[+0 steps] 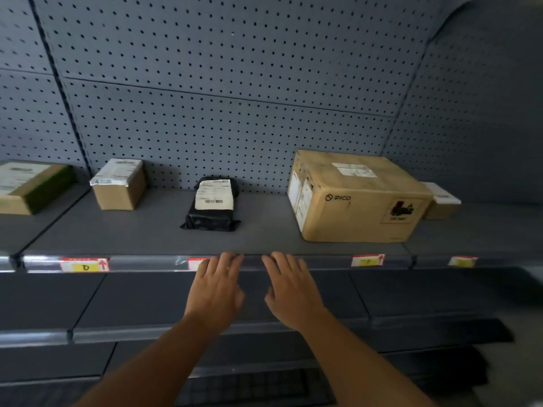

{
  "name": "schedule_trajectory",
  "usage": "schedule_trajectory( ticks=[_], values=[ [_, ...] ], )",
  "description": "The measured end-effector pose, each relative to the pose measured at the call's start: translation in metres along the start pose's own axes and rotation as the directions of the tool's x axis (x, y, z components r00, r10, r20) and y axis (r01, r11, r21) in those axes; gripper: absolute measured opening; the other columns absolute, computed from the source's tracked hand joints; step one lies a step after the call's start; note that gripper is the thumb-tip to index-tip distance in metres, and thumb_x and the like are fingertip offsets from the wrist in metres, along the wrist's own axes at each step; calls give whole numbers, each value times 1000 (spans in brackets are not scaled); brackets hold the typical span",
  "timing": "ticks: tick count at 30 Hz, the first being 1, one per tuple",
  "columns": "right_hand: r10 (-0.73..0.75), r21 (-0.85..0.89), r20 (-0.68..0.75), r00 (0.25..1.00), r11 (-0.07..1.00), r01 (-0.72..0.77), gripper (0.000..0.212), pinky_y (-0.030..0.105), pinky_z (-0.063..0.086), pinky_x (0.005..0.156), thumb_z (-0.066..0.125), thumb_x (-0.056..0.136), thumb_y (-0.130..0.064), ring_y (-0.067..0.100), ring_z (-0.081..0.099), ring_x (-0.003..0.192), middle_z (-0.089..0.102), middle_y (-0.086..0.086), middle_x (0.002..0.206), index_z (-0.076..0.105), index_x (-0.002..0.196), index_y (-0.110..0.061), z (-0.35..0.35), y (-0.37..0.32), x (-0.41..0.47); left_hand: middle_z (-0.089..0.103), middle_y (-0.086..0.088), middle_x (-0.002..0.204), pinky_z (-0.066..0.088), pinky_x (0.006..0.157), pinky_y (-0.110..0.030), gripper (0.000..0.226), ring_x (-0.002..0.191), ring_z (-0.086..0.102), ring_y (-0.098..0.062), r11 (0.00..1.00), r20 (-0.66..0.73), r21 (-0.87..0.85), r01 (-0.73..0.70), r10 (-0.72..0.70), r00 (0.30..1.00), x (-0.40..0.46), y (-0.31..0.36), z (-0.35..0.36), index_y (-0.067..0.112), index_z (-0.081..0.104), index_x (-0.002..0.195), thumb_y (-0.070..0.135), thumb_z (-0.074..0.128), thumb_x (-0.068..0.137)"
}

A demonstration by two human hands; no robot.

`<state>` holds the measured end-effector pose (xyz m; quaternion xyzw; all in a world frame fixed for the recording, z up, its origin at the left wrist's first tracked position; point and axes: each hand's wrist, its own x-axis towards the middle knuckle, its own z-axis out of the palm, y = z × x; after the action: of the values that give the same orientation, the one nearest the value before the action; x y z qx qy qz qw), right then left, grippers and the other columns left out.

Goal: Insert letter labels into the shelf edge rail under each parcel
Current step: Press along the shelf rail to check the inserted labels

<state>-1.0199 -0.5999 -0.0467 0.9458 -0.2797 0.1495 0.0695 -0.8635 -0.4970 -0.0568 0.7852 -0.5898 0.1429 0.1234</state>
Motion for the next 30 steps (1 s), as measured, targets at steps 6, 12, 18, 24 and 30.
schedule_trajectory(
  ticks=[6,12,18,24,30],
  values=[
    [33,-19,-42,999,999,-34,68,44,47,94,73,73,-26,29,54,110,54,8,126,51,135,-11,2,130,-47,52,-4,128,43,103,-42,65,111,54,-24,998,-2,18,-55,55,998,49,129,30,13,51,136,32,65,76],
    [30,5,-40,999,1000,-30,63,41,45,95,66,73,-16,28,52,109,54,7,123,50,133,-11,-5,245,-89,46,-1,136,34,112,-42,62,121,46,-21,998,38,-17,-53,54,998,89,246,46,17,41,143,34,53,84],
    [-3,44,1,1000,999,3,68,40,46,101,72,73,-19,26,53,118,55,6,133,51,137,-11,-11,291,-99,40,-1,144,28,117,-43,64,129,39,-20,1000,56,25,-10,8,998,105,293,46,17,28,149,35,49,91],
    [-28,69,1,1000,997,28,71,40,45,104,75,75,-21,25,53,121,53,5,137,49,140,-13,-13,297,-96,44,0,139,33,113,-41,60,122,44,-19,1000,76,28,-1,-1,997,106,292,46,21,37,144,32,55,88],
    [-46,62,2,999,997,45,73,39,45,104,72,78,-21,24,52,119,52,5,136,45,145,-12,-8,303,-98,43,-1,139,34,114,-41,63,123,44,-19,998,62,58,13,-17,998,105,295,51,18,37,145,34,56,87]
  ],
)
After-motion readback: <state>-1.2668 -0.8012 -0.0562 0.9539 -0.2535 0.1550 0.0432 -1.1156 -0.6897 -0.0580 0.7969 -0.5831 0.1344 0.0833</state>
